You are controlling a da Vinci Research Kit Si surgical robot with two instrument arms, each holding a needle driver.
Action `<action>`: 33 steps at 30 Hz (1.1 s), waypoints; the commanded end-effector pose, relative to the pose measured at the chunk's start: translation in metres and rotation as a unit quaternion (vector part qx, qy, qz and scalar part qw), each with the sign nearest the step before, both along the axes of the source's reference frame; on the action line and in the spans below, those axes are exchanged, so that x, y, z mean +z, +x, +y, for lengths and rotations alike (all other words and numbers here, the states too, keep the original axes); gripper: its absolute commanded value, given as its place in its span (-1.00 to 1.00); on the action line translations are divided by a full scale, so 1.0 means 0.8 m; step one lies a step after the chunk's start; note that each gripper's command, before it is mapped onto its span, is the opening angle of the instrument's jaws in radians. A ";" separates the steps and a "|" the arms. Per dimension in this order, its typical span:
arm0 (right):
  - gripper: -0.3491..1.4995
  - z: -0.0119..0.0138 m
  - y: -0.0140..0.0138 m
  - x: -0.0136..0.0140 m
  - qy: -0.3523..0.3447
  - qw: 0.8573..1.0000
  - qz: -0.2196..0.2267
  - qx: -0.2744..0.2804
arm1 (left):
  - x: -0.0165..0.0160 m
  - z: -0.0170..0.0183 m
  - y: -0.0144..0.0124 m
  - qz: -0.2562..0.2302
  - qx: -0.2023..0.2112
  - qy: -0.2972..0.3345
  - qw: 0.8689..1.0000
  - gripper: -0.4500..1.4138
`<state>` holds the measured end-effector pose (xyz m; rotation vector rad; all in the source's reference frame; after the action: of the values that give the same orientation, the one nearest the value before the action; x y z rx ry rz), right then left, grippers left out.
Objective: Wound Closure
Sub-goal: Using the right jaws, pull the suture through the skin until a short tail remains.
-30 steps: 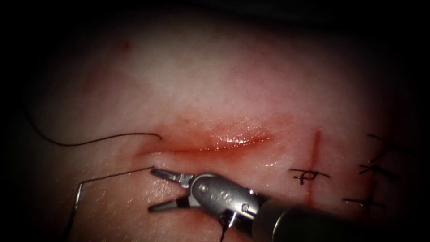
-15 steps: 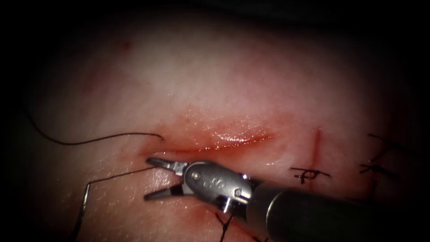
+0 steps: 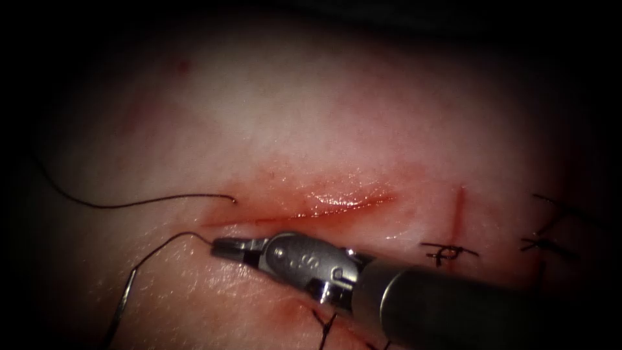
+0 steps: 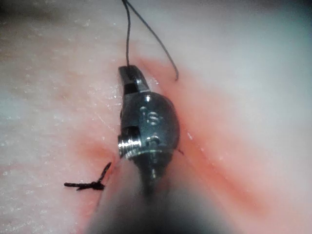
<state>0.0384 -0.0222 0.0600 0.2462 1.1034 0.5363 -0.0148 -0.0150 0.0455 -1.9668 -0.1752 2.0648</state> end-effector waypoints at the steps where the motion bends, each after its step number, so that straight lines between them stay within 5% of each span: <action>1: -1.00 -0.0028 0.0005 -0.0010 0.000 1.000 0.002 -0.016 | 0.0019 -0.0005 -0.0008 0.003 -0.004 0.000 1.000 -1.00; 10: -1.00 -0.0163 -0.0007 -0.0101 0.032 0.995 0.041 -0.082 | 0.0068 -0.0072 -0.0014 0.010 -0.010 0.030 0.999 -1.00; 13: -1.00 -0.0170 -0.0003 -0.0126 0.035 0.994 0.049 -0.086 | 0.0067 -0.0078 -0.0009 0.010 -0.011 0.033 0.999 -1.00; 14: -1.00 -0.0165 -0.0001 -0.0129 0.020 0.994 0.055 -0.091 | 0.0065 -0.0079 -0.0002 0.011 -0.009 0.037 0.999 -1.00; 17: 0.16 -0.0146 0.0001 -0.0125 0.010 0.992 0.083 -0.094 | 0.0063 -0.0076 0.0013 0.009 -0.016 0.037 0.999 -1.00; 19: 0.76 -0.0122 -0.0001 -0.0117 -0.022 0.991 0.106 -0.082 | 0.0062 -0.0060 0.0038 0.018 -0.037 0.043 0.998 -1.00; 22: 0.93 -0.0078 -0.0010 -0.0107 -0.066 0.987 0.130 -0.067 | 0.0064 -0.0027 0.0082 0.039 -0.080 0.047 0.995 -1.00; 27: 0.93 -0.0032 -0.0017 -0.0088 -0.105 0.983 0.132 -0.069 | 0.0074 0.0008 0.0132 0.066 -0.120 0.045 0.990 -1.00; 33: 0.89 0.0003 0.0006 -0.0034 -0.150 0.980 0.101 -0.084 | 0.0086 0.0016 0.0131 0.072 -0.128 0.042 0.988 -1.00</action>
<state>0.0380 -0.0224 0.0567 0.1203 1.3222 0.1801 -0.0039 -0.0138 0.0518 -1.6820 0.0218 1.9868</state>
